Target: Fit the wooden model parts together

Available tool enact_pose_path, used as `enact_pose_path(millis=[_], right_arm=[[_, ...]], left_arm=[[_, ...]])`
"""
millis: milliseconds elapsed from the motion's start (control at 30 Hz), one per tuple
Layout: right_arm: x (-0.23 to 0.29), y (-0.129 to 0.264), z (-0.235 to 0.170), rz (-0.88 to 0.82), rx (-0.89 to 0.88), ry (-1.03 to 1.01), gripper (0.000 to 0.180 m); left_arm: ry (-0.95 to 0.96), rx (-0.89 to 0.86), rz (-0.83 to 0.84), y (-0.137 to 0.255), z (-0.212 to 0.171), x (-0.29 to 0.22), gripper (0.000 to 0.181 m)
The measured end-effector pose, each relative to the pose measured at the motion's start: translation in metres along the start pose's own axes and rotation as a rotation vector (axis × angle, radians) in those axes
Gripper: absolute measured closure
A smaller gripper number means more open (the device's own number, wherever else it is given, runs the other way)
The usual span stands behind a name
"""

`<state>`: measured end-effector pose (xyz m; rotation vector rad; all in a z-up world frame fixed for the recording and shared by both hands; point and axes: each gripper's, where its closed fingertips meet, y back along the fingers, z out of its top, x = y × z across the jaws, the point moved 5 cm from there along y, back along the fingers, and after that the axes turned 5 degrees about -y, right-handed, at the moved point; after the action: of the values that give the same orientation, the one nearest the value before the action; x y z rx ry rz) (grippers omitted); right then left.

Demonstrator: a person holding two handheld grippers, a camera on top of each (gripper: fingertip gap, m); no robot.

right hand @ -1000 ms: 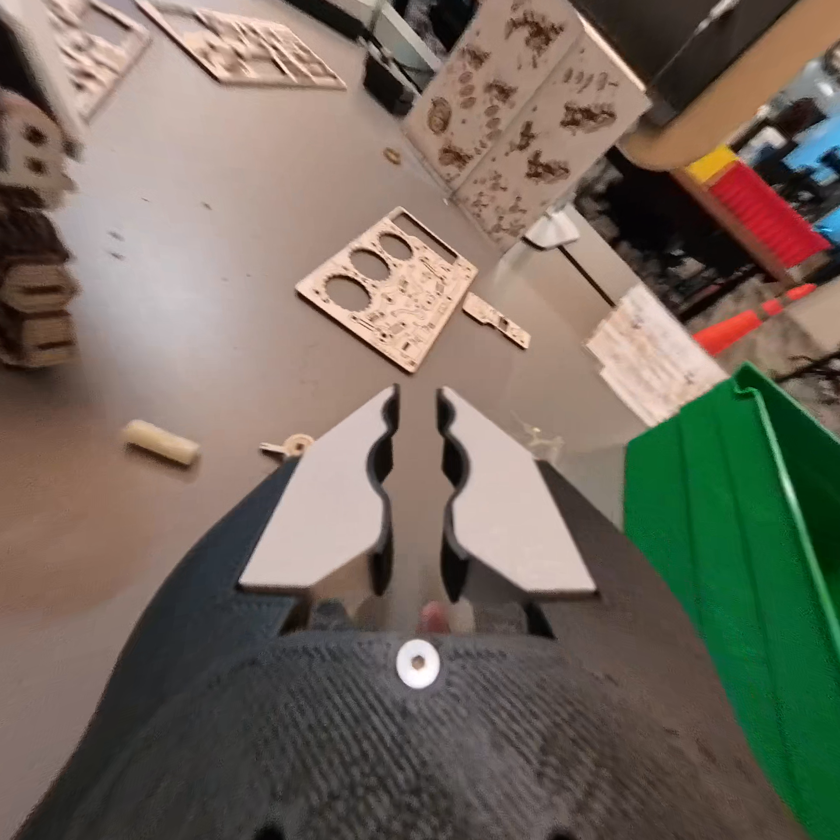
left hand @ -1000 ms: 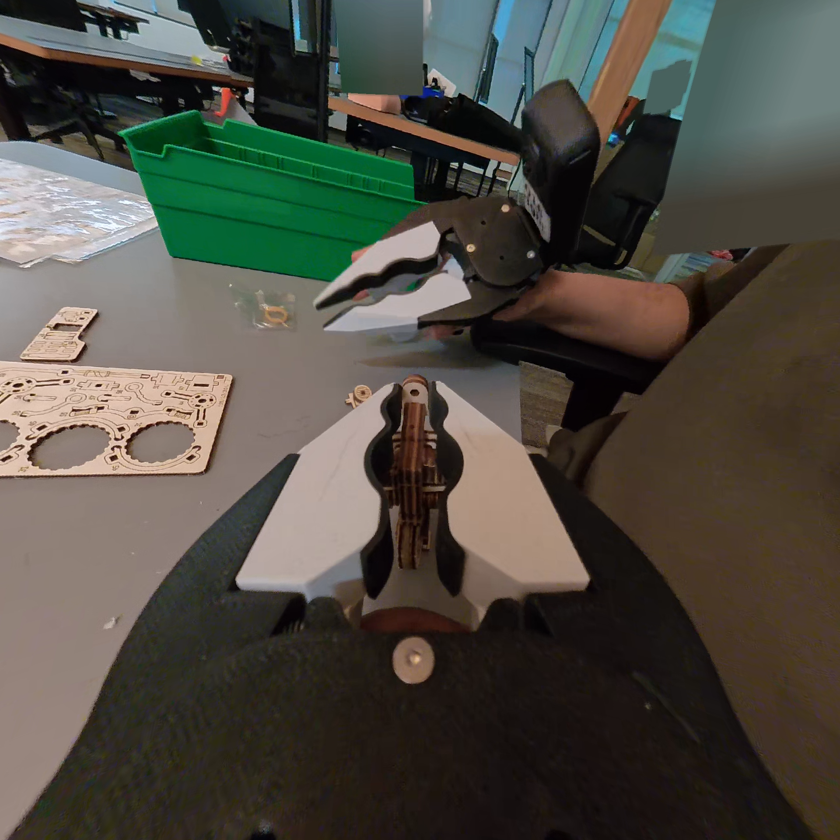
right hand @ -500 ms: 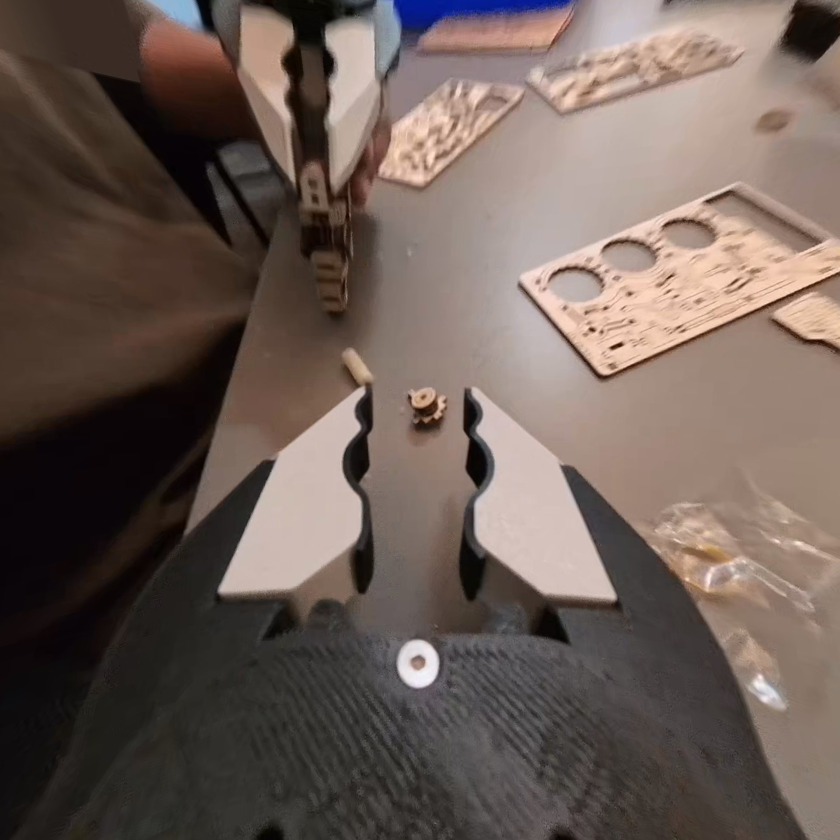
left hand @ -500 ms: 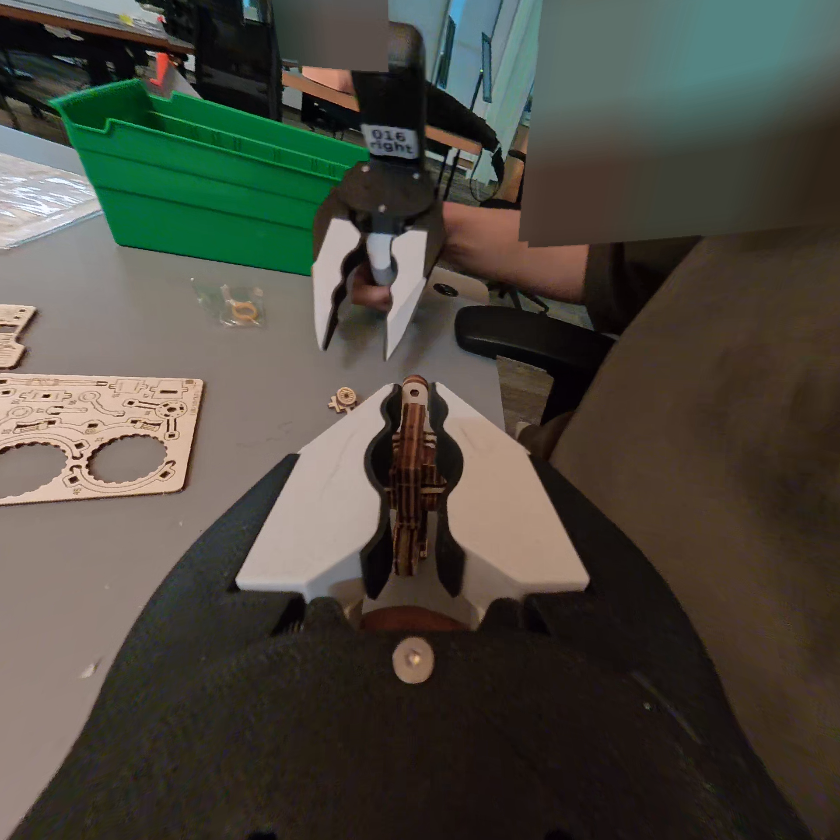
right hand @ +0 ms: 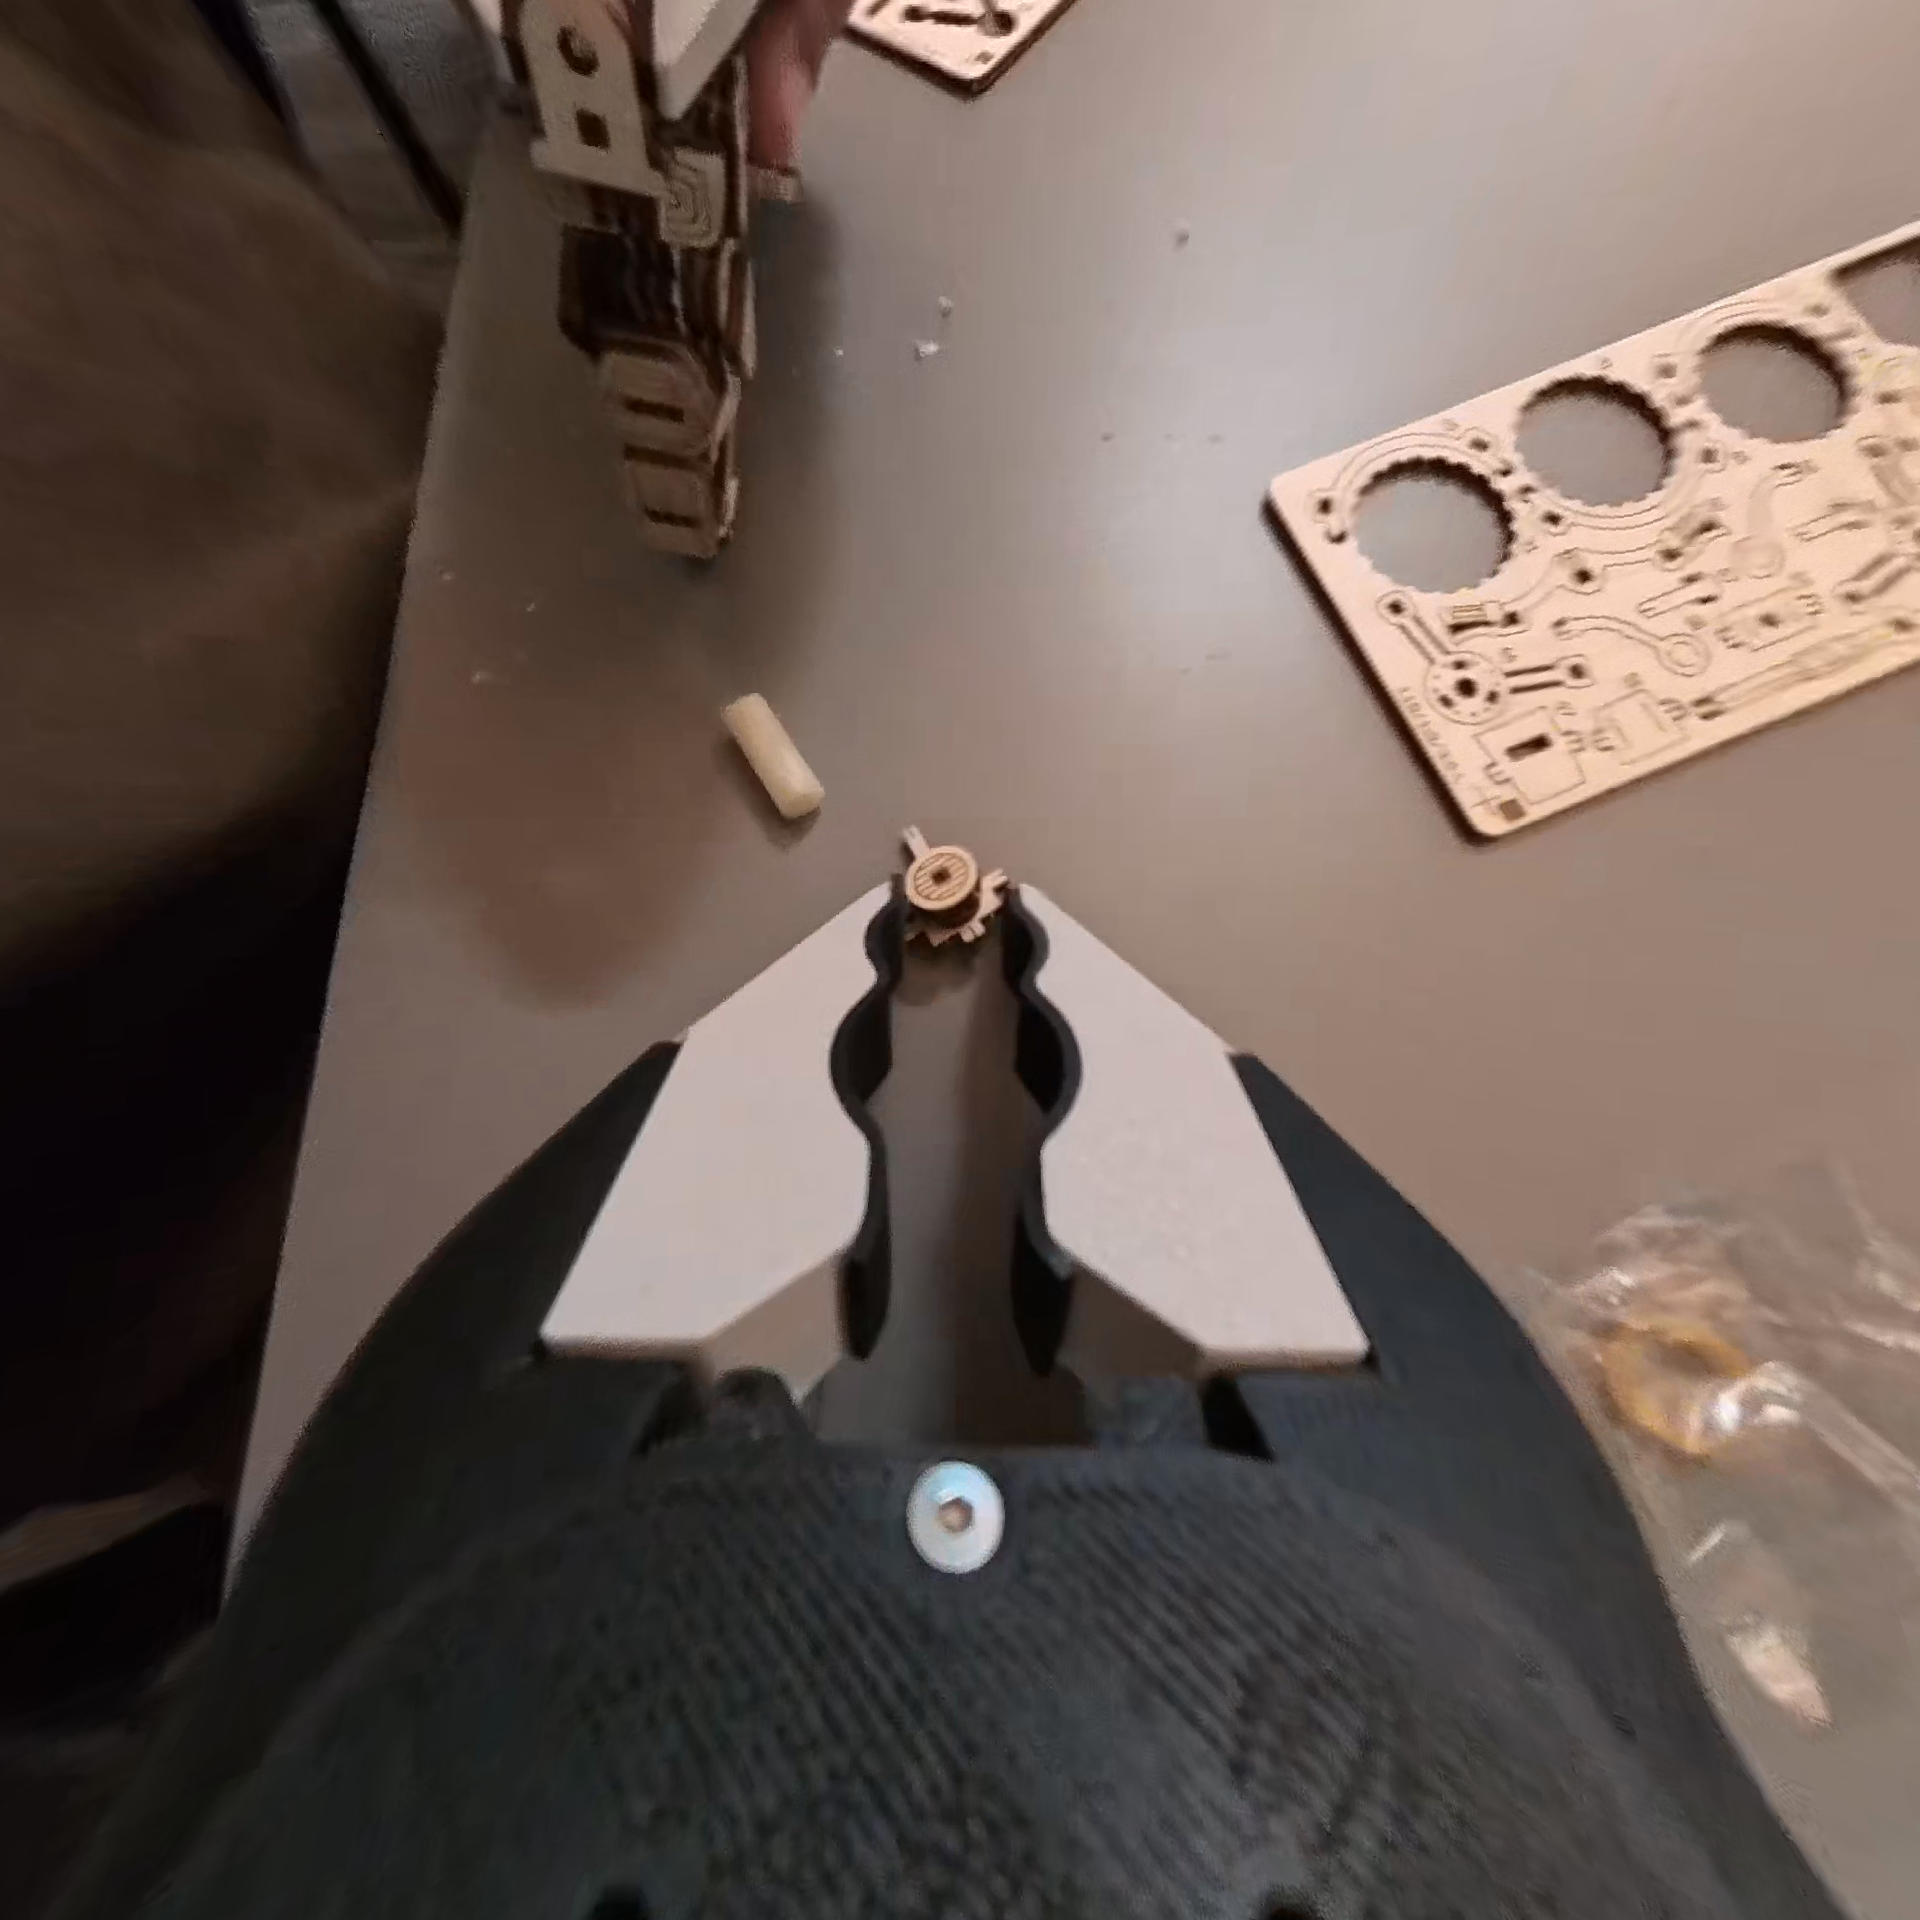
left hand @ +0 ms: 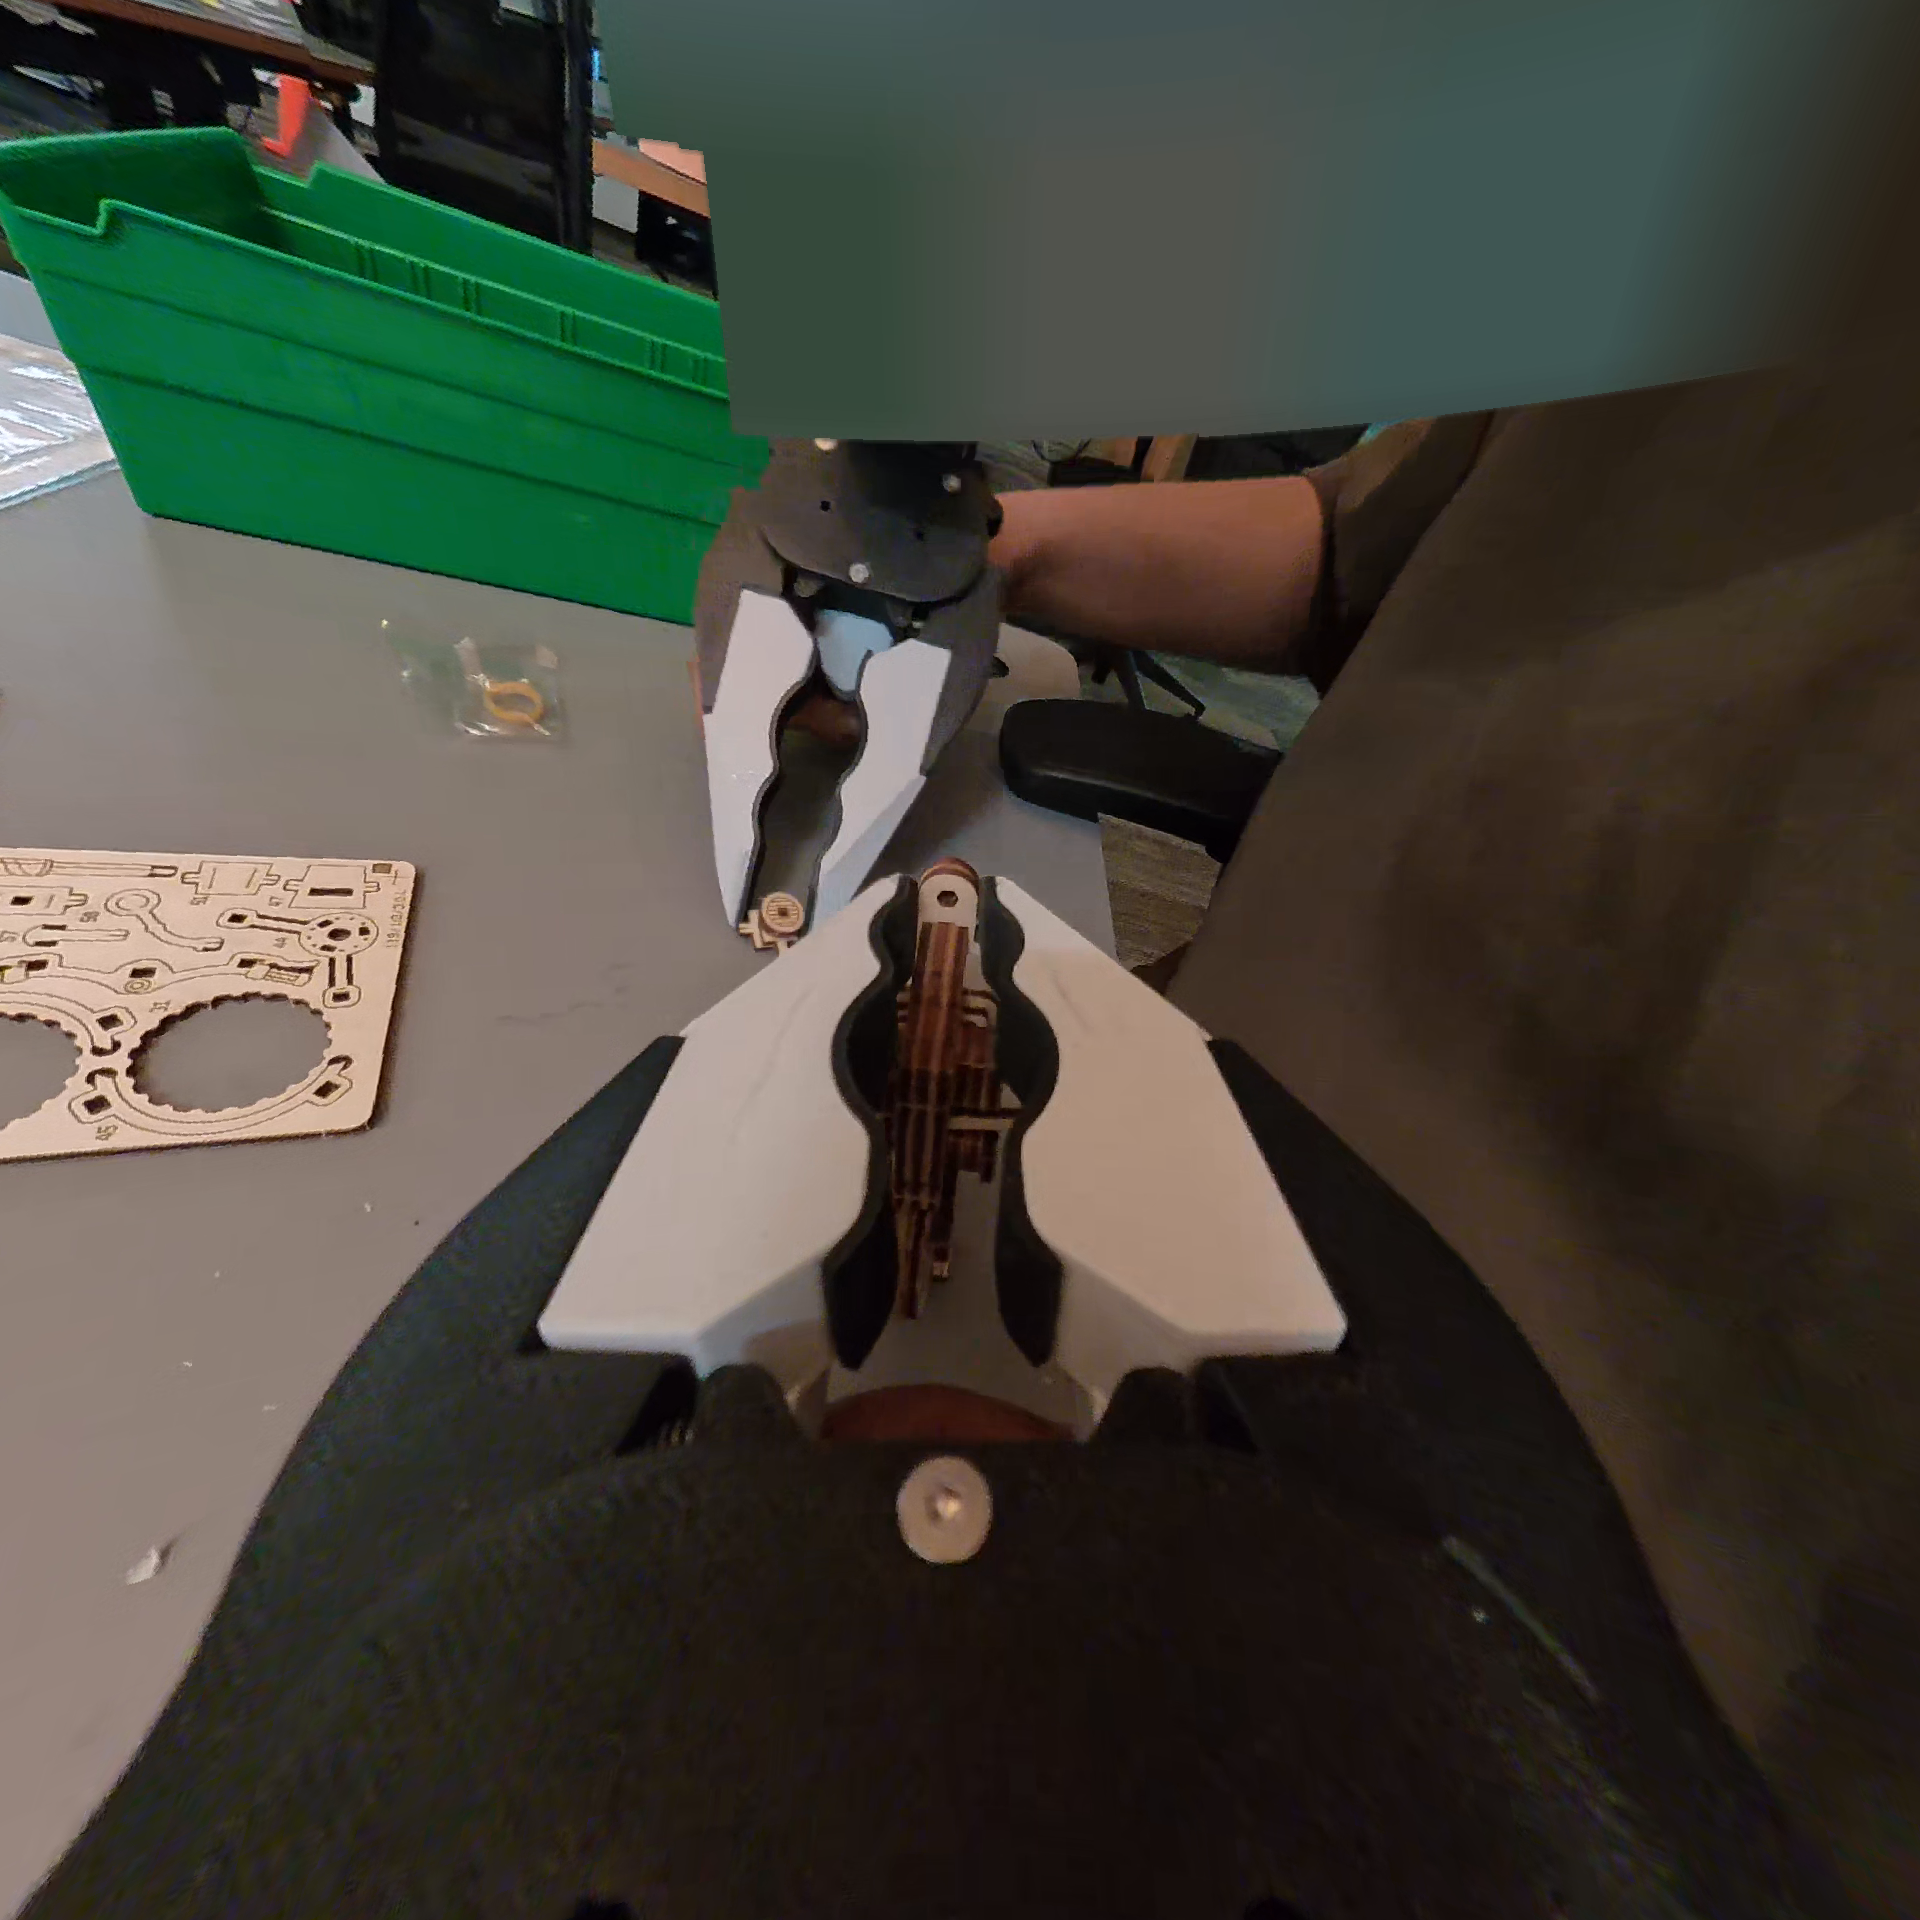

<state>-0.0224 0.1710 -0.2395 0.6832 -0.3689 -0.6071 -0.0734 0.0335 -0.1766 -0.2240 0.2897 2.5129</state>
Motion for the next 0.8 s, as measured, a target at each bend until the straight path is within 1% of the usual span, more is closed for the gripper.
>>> enact_pose_path(millis=[100,200,300,400,500,600,800], right_arm=[[0.004,0.003,0.011,-0.165,-0.070,-0.037,0.164],[0.016,0.012,0.042,-0.251,-0.174,-0.139,0.164],[0.031,0.015,0.069,-0.265,-0.198,-0.211,0.163],[0.040,0.015,0.081,-0.255,-0.205,-0.259,0.164],[0.040,0.016,0.083,-0.256,-0.252,-0.321,0.164],[0.042,0.017,0.083,-0.216,-0.336,-0.381,0.164],[0.047,0.013,0.078,-0.201,-0.389,-0.389,0.164]], left_arm=[[0.005,-0.001,0.021,0.001,0.000,0.003,0.171],[-0.010,0.004,0.056,0.003,0.000,0.006,0.171],[-0.022,0.006,0.066,0.005,0.001,0.007,0.171],[-0.002,0.008,0.064,0.005,0.002,0.009,0.171],[-0.002,0.005,0.063,0.006,0.002,0.009,0.172],[-0.010,0.010,0.061,0.006,0.002,0.009,0.172],[-0.045,0.025,0.059,0.003,0.002,0.004,0.171]])
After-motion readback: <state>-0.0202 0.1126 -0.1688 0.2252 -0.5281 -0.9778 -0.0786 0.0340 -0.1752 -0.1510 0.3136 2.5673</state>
